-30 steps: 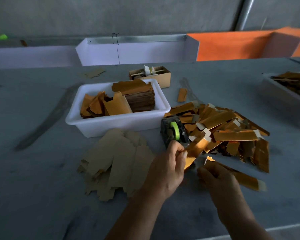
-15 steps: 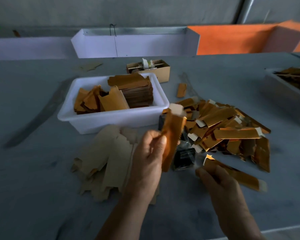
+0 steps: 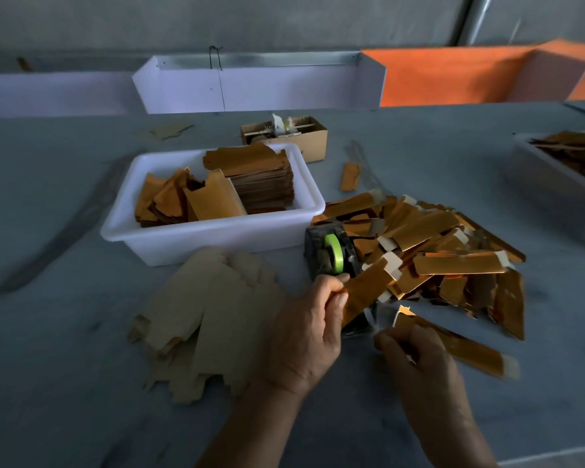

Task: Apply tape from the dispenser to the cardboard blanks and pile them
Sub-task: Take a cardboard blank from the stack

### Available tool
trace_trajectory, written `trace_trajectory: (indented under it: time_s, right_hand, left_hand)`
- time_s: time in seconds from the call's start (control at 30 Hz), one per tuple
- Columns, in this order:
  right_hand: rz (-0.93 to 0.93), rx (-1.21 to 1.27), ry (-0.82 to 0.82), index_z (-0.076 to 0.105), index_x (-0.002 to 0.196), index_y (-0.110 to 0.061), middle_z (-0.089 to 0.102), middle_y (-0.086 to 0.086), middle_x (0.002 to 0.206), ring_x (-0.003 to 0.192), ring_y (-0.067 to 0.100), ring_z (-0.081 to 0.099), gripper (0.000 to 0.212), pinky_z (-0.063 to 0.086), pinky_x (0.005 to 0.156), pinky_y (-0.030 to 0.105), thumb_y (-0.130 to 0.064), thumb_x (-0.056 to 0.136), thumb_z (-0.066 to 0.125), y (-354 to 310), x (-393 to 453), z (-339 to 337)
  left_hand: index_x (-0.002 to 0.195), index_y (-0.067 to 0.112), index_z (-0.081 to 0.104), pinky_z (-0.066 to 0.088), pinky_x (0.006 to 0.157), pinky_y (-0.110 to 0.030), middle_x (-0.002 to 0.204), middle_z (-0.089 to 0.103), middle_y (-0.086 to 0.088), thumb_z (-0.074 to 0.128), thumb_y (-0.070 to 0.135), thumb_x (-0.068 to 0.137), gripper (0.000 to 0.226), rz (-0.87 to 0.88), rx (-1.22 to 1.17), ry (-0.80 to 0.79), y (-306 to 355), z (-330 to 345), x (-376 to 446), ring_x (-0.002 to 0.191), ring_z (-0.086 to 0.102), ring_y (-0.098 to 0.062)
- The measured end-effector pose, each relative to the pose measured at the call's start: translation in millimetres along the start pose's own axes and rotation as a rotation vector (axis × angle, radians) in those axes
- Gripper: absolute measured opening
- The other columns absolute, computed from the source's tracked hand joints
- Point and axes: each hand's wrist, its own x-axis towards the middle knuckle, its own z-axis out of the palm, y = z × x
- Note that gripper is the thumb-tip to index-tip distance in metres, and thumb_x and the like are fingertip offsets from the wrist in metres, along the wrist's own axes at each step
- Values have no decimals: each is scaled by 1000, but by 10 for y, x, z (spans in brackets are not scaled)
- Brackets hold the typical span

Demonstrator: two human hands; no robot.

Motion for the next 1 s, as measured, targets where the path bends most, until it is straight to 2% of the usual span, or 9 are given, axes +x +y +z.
trace_trajectory:
  time_s: [0.23,0.33,0.4,0.47,0.63,0.7,0.8,0.93,1.0]
  right_hand:
    - [-72,-240,40,59,82,-15,46,-3,91,76,7,43,9,35,58,7,-9,89,58,0,194,43]
    - [-29,-213,5,61,85,-13,50,1,96,84,15,48,7,34,62,13,-11,90,57,31,225,9]
    - [12,-38,-2,62,81,-17,57,6,95,85,21,55,9,45,70,29,-12,89,59,66,144,-63]
    - [34,182,22,62,79,-18,61,9,94,85,23,61,8,53,73,38,-14,85,61,59,26,-170]
    - [-131,316,-75,65,84,-22,65,0,91,89,16,64,35,54,73,33,-56,76,64,-227,-139,-454]
    - [-193,369,-110,65,89,-19,62,0,93,95,22,61,39,52,82,37,-53,69,66,-356,-158,-488]
    - [-182,505,-139,65,84,-17,61,9,91,95,34,57,29,46,91,47,-43,72,71,-463,-160,-424]
    - [-11,589,-85,65,77,-13,59,12,82,81,23,54,16,47,83,40,-26,69,65,-497,-132,-246]
    - [84,587,-89,63,78,-7,56,9,77,79,22,52,18,47,86,43,-24,71,61,-509,-110,-161]
  left_hand:
    - [99,13,63,27,52,7,90,71,7,53,21,95,14,12,49,17,4,42,-30,75,45,8]
    - [97,12,62,29,51,6,84,69,9,54,21,94,13,-13,38,3,21,28,-20,72,52,-1]
    - [99,14,61,34,48,-1,70,58,14,51,26,96,16,-58,-2,-26,39,1,-16,55,50,1]
    - [100,17,59,37,49,-6,78,62,14,48,31,97,18,-101,-57,-67,55,-18,-24,53,49,5]
    - [88,25,64,44,64,-10,84,60,12,61,28,91,5,-234,-114,90,237,-166,-33,74,56,1]
    - [82,36,58,40,64,-6,80,58,18,61,31,88,8,-335,-165,32,310,-218,-60,82,54,4]
    - [79,30,60,37,59,-10,76,61,13,60,32,89,10,-482,-190,-5,292,-329,-79,73,56,-2]
    - [78,24,68,42,65,-28,71,69,7,63,23,87,10,-938,-863,155,53,-539,-63,65,64,-7]
    - [79,19,70,43,65,-27,72,71,4,65,22,81,6,-971,-991,213,-39,-595,-78,61,65,-5]
